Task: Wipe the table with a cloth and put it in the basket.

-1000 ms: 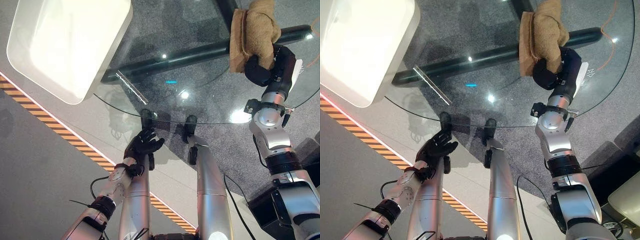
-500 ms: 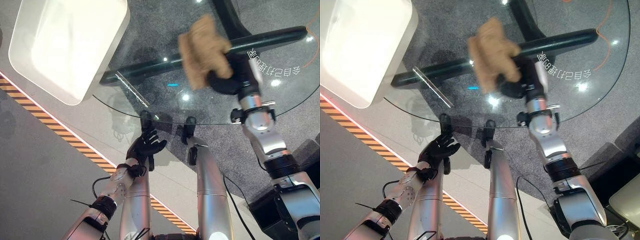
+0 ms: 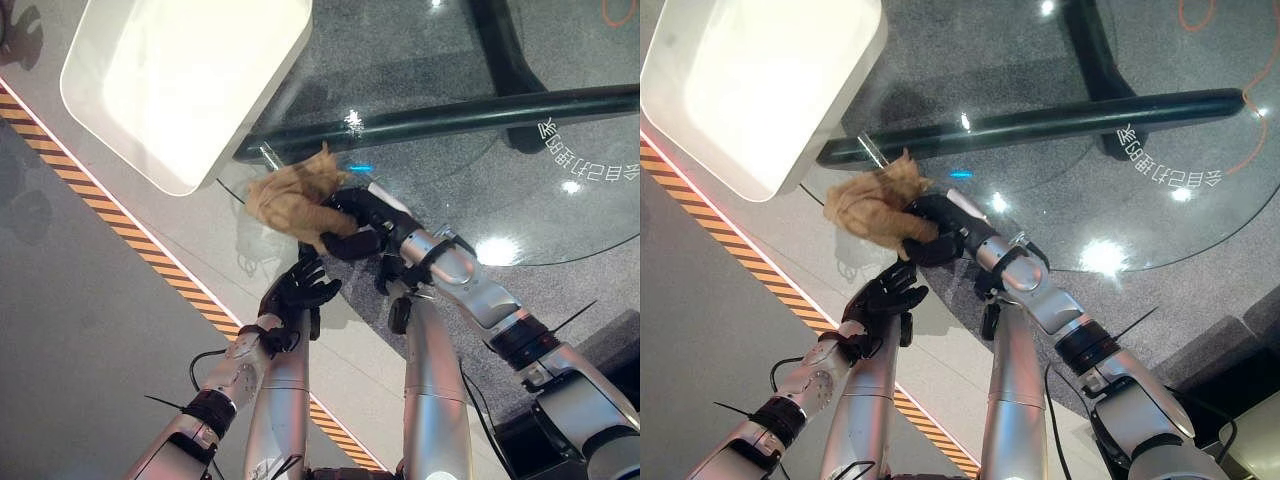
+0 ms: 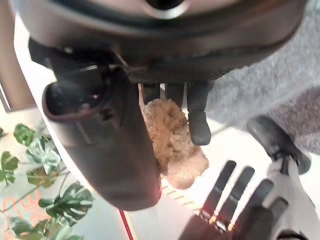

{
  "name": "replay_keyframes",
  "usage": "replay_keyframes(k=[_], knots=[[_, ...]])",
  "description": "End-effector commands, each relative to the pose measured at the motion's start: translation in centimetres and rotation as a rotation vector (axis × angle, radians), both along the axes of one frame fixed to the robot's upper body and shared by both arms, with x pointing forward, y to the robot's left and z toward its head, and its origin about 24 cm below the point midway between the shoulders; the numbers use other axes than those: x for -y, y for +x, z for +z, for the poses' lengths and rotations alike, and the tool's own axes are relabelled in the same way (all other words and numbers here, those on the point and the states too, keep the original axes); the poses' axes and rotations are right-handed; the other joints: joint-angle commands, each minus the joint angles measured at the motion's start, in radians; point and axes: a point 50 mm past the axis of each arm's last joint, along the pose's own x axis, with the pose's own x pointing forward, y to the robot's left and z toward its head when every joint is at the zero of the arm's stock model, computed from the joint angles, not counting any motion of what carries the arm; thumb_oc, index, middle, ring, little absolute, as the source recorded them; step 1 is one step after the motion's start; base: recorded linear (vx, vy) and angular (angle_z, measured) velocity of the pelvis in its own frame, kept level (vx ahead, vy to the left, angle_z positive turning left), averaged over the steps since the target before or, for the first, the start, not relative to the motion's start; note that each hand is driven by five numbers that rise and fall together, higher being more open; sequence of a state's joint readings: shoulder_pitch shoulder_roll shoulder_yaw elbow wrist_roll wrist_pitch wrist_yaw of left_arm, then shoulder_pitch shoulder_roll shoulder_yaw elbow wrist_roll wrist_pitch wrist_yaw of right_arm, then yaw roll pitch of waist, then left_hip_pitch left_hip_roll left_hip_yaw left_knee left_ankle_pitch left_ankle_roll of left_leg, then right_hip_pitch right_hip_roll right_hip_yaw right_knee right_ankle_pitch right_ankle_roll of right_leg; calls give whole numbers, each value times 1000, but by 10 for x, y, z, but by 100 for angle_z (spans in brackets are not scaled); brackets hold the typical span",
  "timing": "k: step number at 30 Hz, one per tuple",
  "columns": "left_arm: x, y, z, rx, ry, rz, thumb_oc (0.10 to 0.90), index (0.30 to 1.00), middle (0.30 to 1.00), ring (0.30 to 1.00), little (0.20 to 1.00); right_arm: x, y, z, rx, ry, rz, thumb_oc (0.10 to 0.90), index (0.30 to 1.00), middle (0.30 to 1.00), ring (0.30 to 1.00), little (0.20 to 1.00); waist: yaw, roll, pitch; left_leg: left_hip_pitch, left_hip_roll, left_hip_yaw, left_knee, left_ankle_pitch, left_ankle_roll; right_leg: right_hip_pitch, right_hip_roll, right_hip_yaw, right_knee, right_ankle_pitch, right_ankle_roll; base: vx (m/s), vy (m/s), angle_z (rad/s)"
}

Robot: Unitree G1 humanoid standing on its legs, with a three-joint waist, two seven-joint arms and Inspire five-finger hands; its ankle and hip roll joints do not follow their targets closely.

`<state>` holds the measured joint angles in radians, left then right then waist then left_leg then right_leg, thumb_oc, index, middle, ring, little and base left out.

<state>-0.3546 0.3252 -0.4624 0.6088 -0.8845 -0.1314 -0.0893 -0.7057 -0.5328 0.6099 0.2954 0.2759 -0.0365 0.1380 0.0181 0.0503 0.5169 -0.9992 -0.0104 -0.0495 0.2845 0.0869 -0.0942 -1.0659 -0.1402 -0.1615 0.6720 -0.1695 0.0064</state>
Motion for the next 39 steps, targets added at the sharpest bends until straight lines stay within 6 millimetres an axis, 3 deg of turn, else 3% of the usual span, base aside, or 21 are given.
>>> replay_keyframes(k=[1,12,21,29,39], knots=[[9,-23,-21,-82,6,-46,800,900,900,900,900,4,-8,-11,-32,33,4,100,300,300,300,200,-13,1,3,-38,-67,80,220,-133,100,29,65,11,-249,191,43,0,0,0],[5,-25,-22,-84,-14,-10,800,900,900,900,900,13,-8,-5,3,146,-62,100,300,300,300,200,-17,0,3,-15,-67,81,216,-136,103,49,69,15,-254,190,42,0,0,0],[-20,-40,-29,-98,-76,71,800,900,900,900,900,39,-14,5,95,237,-182,100,300,300,300,200,-17,-6,3,61,-61,83,206,-148,104,131,72,10,-269,178,38,0,0,0],[-36,-61,-26,-57,-288,96,800,900,900,900,900,62,-31,18,189,372,-262,100,300,300,300,200,-16,-9,3,152,-60,82,190,-167,112,227,77,12,-279,160,36,-1,0,0],[-26,-76,-7,25,-565,-60,800,900,900,900,900,68,-48,23,205,505,-218,100,300,300,300,200,-13,-10,3,224,-60,86,171,-177,119,309,80,8,-297,149,32,0,0,0]])
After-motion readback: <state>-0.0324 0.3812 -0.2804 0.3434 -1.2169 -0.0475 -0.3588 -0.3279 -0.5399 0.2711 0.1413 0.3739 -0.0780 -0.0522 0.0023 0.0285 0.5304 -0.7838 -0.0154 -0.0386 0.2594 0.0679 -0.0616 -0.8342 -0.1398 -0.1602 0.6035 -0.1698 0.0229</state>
